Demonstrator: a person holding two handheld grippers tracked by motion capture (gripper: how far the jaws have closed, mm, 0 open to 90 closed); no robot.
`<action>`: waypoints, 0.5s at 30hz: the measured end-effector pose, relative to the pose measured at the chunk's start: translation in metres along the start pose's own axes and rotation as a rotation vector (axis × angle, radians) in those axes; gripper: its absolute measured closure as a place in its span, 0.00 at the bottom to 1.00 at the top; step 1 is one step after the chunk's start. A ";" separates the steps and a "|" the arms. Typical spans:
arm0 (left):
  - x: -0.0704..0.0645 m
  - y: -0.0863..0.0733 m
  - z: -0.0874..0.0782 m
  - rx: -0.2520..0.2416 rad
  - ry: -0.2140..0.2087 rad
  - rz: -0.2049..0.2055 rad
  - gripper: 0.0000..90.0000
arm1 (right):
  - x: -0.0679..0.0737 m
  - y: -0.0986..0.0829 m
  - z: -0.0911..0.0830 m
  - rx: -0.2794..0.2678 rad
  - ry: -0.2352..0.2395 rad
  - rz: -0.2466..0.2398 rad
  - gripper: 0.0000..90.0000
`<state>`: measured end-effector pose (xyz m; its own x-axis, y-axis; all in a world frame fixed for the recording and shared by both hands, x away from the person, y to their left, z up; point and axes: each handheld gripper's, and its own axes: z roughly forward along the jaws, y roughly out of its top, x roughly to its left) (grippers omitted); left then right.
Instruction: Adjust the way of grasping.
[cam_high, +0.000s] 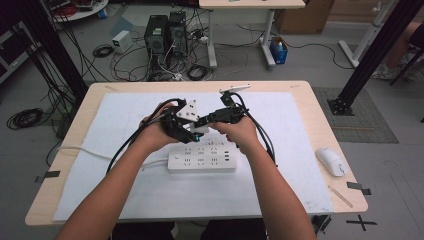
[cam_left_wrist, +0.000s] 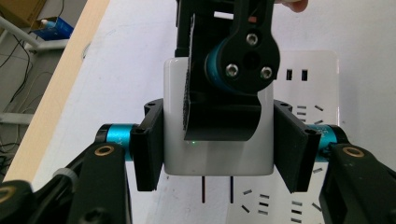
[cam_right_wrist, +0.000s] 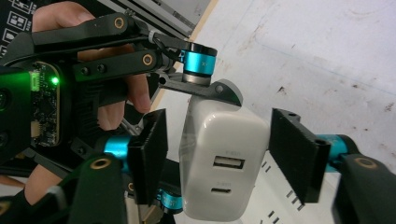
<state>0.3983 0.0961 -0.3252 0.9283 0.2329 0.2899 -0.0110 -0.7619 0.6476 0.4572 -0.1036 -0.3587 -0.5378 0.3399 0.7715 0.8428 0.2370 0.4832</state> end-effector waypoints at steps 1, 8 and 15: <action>0.000 0.000 0.000 -0.003 0.005 0.001 0.47 | 0.000 0.000 0.000 0.001 0.004 0.000 0.43; -0.001 0.001 0.000 -0.010 0.008 0.000 0.47 | -0.001 -0.001 0.002 0.005 0.009 0.012 0.49; -0.001 0.002 0.002 -0.004 0.019 0.009 0.47 | -0.001 -0.002 0.004 0.022 -0.001 0.007 0.55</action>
<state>0.3975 0.0935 -0.3259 0.9208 0.2374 0.3094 -0.0212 -0.7618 0.6475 0.4560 -0.1008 -0.3619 -0.5319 0.3426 0.7745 0.8460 0.2545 0.4684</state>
